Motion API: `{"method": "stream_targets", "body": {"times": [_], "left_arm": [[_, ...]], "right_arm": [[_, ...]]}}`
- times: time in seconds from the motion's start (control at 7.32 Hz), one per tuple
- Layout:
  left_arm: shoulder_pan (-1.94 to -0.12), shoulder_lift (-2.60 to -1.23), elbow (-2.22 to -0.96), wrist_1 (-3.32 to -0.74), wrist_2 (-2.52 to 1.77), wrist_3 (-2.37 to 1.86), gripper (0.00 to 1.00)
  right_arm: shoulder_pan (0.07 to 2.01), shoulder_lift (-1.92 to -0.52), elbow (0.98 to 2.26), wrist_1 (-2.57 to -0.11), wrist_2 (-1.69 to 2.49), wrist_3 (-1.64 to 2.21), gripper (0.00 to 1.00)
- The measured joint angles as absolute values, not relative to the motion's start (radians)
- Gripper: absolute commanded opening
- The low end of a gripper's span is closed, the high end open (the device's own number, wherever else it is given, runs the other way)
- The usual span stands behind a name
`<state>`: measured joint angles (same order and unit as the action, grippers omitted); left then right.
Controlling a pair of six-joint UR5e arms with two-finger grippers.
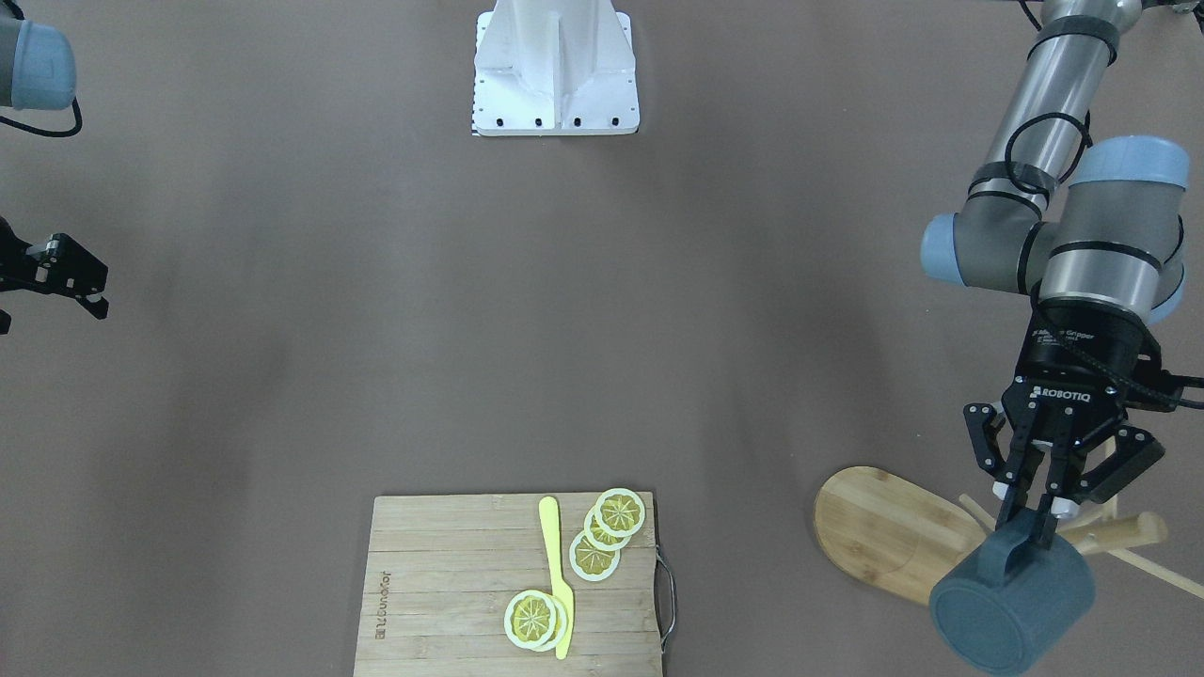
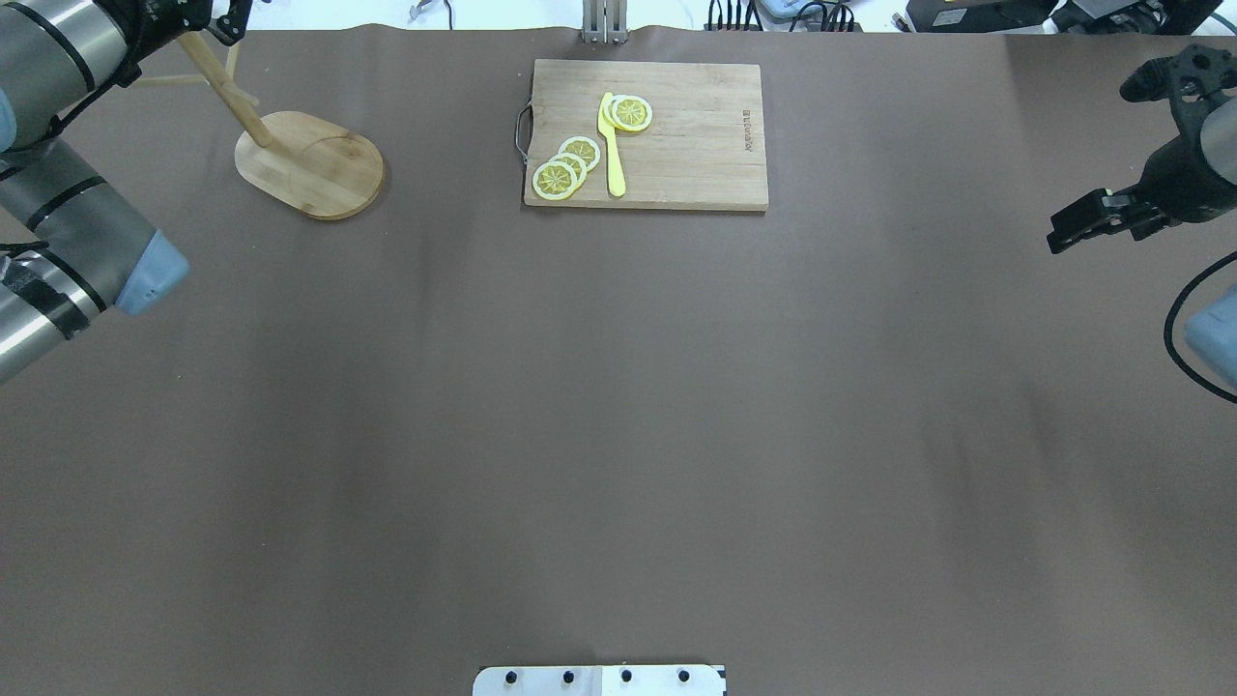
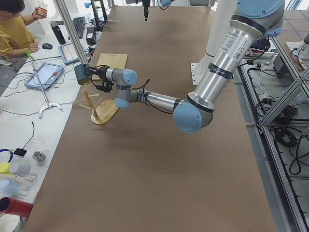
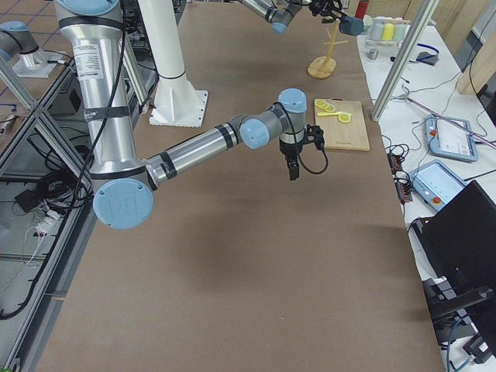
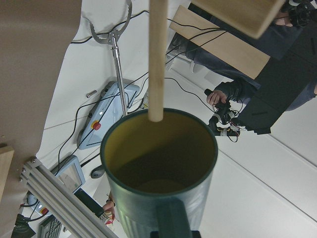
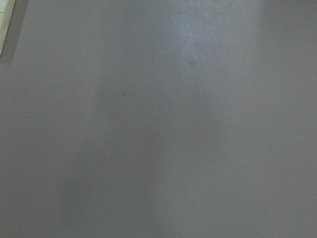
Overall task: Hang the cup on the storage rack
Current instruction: 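Hook the mug handle over a stand peg and open the left gripper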
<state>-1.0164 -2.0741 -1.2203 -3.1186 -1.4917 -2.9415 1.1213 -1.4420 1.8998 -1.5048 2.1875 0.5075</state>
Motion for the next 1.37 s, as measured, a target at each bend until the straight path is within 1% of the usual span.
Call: {"method": "stream_targets", "body": {"times": [0.96, 1.23, 1.37], "left_arm": [[-1.077, -2.017, -1.201, -3.130, -1.621, -2.997, 0.00], [-1.075, -2.014, -1.200, -3.145, -1.629, -2.996, 0.50], [-1.075, -2.013, -1.196, -3.151, -1.630, -2.996, 0.77]], "right_arm": [[1.110, -1.420, 1.900, -1.505, 2.185, 0.518, 1.00], [1.109, -1.419, 1.900, -1.505, 2.185, 0.518, 1.00], [1.108, -1.419, 1.900, -1.505, 2.185, 0.518, 1.00]]}}
